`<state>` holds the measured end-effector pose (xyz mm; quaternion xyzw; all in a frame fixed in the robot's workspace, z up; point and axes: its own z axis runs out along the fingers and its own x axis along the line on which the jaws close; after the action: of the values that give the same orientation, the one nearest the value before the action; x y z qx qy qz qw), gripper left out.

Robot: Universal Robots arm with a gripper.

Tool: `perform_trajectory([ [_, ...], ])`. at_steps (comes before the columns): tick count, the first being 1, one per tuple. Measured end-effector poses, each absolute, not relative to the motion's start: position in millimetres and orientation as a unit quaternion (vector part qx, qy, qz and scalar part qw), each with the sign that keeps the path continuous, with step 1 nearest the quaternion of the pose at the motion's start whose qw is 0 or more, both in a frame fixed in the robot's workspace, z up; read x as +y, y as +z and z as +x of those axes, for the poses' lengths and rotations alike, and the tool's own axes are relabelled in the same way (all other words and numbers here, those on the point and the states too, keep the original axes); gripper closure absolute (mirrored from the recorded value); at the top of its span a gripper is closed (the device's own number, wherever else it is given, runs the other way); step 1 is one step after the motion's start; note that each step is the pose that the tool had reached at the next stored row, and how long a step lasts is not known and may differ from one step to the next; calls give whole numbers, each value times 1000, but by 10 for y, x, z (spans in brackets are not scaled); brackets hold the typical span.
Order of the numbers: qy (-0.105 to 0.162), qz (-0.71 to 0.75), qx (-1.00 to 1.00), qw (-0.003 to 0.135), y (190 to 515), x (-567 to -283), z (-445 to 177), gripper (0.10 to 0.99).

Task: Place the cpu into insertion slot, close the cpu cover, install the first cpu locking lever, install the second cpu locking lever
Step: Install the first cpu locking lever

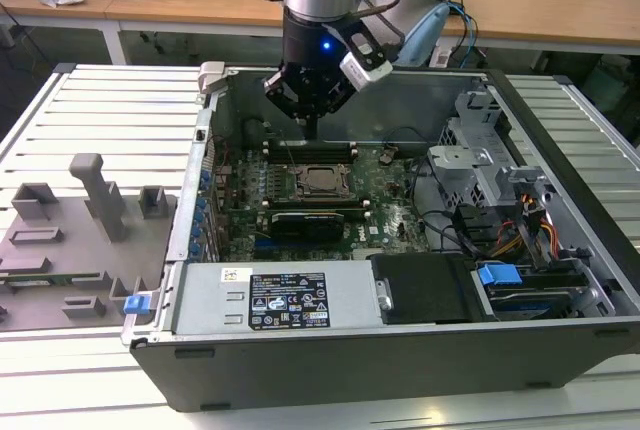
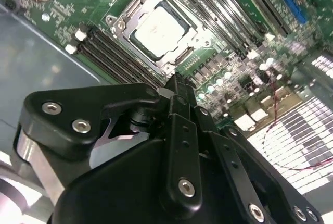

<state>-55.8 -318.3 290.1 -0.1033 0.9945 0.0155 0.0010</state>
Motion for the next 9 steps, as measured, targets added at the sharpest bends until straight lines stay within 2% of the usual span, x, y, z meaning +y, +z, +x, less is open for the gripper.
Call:
perform_trajectory([
  [9, 20, -64, 998, 4, 2788, -3181, -843, 980],
])
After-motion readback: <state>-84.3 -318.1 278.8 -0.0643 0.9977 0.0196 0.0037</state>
